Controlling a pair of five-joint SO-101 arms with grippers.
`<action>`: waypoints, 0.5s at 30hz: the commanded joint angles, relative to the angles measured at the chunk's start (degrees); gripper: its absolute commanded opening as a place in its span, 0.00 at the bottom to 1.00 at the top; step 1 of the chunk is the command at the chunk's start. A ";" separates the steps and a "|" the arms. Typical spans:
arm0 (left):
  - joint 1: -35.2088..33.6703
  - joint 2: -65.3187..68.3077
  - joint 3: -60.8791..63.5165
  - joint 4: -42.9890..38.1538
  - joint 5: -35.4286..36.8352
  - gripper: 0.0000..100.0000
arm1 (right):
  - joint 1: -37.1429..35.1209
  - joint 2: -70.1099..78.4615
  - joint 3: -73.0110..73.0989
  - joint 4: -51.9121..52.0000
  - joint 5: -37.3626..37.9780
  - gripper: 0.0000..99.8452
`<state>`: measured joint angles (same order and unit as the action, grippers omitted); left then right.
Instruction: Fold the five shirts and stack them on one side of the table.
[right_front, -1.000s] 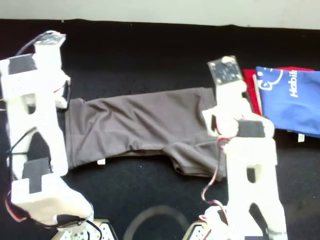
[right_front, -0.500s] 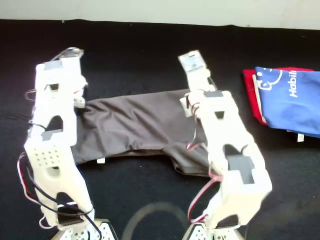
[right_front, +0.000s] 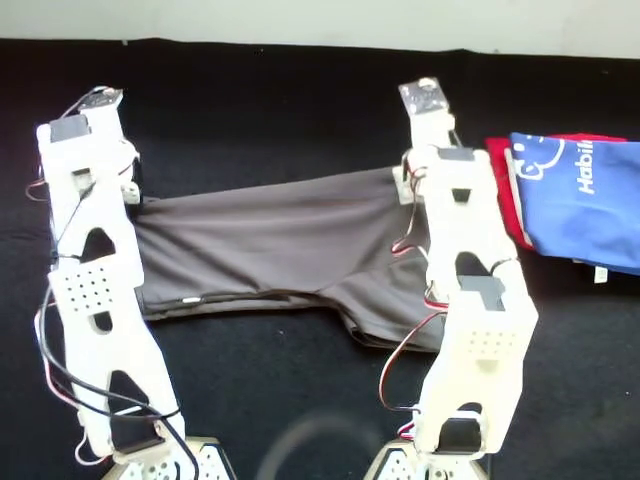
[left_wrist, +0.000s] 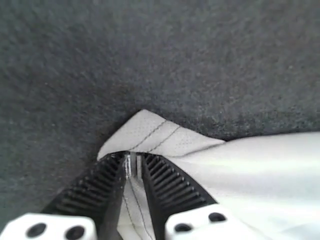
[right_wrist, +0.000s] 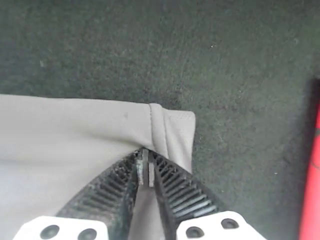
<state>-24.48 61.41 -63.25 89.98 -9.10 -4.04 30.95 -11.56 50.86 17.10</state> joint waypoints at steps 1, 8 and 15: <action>3.47 -0.84 -11.47 8.26 0.18 0.01 | -1.27 -0.75 -7.78 6.99 -0.53 0.01; 6.55 -0.40 -20.88 11.25 0.26 0.01 | -5.32 0.22 -16.13 7.34 -0.53 0.01; 5.05 6.90 -17.10 6.68 0.18 0.01 | -5.93 11.03 -16.04 2.15 -0.26 0.01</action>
<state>-18.59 67.03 -80.04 98.59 -9.27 -10.29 39.65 -24.84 54.29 17.10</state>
